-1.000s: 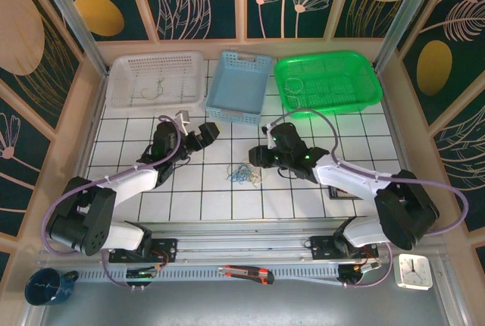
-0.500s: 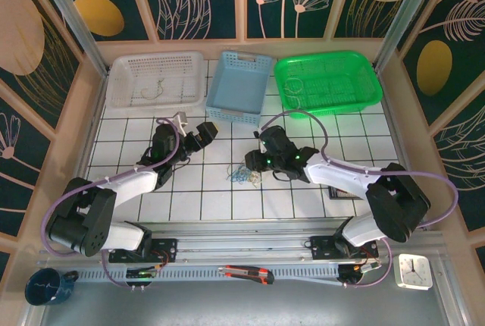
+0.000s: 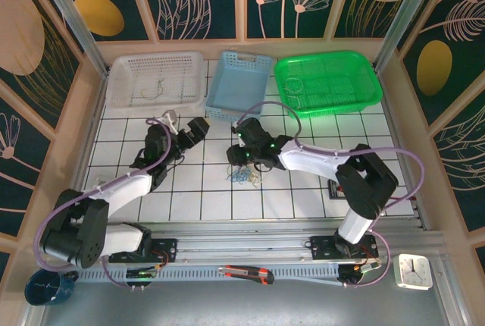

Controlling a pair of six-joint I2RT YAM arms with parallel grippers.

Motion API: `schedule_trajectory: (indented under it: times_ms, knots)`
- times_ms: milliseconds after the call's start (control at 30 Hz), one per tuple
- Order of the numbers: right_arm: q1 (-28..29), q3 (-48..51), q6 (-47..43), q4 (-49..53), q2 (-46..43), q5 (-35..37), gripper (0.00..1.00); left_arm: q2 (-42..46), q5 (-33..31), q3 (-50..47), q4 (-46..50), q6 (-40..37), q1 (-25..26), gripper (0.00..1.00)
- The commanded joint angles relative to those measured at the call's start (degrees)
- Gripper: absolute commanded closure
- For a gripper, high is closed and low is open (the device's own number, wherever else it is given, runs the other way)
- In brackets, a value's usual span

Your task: Untangle the cables

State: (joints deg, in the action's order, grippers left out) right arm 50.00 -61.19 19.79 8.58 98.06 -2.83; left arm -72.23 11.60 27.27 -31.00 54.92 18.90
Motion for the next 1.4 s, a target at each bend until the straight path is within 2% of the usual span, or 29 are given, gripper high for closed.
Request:
schedule_trajectory:
  times_ms: [0,233,700,1367]
  knots:
    - [0.4,-3.1,-2.3,3.1,3.1,0.5,0.65,3.6,-2.0,-2.5,0.4,2.4,-2.9,0.01]
    - [1.2,-4.6,-2.5,3.4,6.2,-0.5,0.63,7.2,-1.4,-3.1,1.2,1.6,-4.8,0.01]
    - [2.9,-7.0,-2.4,4.0,10.0,-1.8,0.66,6.9,-0.3,-3.2,0.1,1.6,-5.1,0.01]
    - [5.3,-8.3,-4.0,8.2,11.5,2.1,0.66,6.1,-0.3,-3.7,-1.6,2.0,-5.3,0.01]
